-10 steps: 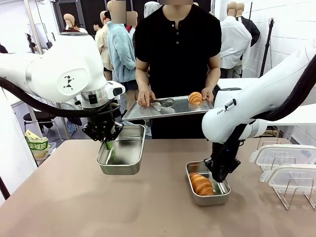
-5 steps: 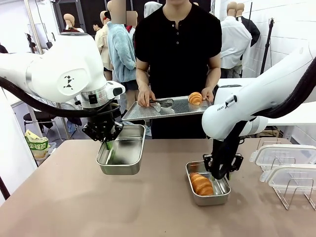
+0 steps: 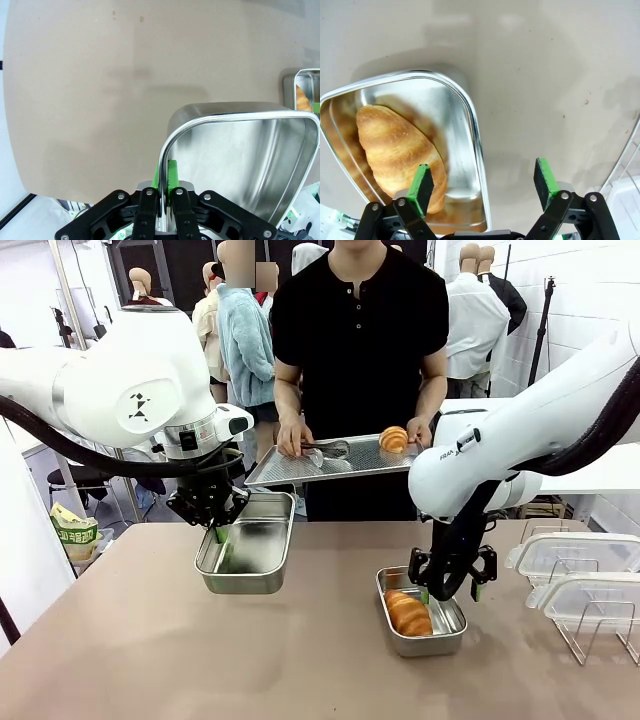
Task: Place the bread in airtight containers.
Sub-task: Once an object is inside an Airtight Container , place the container in the center of the table.
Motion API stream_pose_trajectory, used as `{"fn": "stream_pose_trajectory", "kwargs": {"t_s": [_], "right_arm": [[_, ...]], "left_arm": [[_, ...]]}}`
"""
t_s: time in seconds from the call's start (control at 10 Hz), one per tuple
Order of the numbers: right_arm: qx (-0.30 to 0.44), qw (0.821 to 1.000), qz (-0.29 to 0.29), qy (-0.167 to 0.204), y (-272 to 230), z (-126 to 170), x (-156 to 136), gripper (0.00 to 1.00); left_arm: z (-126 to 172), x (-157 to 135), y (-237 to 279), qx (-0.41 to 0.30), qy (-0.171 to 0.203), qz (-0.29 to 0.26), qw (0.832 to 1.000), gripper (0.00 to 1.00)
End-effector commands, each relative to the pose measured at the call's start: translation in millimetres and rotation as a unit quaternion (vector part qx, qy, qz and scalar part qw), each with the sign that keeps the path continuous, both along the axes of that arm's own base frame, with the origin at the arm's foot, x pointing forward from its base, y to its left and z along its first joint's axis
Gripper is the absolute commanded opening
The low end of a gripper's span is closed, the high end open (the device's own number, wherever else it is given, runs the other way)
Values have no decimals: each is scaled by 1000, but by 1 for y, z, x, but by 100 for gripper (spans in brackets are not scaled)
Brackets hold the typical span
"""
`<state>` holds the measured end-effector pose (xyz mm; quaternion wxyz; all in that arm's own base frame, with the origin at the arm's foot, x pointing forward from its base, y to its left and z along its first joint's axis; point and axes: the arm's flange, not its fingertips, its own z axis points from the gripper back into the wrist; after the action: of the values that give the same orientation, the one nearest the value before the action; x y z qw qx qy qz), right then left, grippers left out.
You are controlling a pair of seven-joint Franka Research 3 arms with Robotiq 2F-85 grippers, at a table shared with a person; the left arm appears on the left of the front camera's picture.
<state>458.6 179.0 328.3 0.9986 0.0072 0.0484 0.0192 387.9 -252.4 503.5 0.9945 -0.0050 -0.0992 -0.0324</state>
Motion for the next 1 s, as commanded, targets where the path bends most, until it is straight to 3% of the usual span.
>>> {"fn": "stream_pose_trajectory", "kwargs": {"t_s": [0.0,0.1,0.2,0.9], "right_arm": [[1,1000,-3,14,3,1,5,100],[-6,998,23,63,10,1,12,100],[-1,1000,0,3,0,0,0,100],[-1,1000,0,3,0,0,0,100]], "left_arm": [[3,0,1,0,-3,0,1000,0],[3,0,1,0,-3,0,1000,0],[3,0,1,0,-3,0,1000,0],[3,0,1,0,-3,0,1000,0]]}}
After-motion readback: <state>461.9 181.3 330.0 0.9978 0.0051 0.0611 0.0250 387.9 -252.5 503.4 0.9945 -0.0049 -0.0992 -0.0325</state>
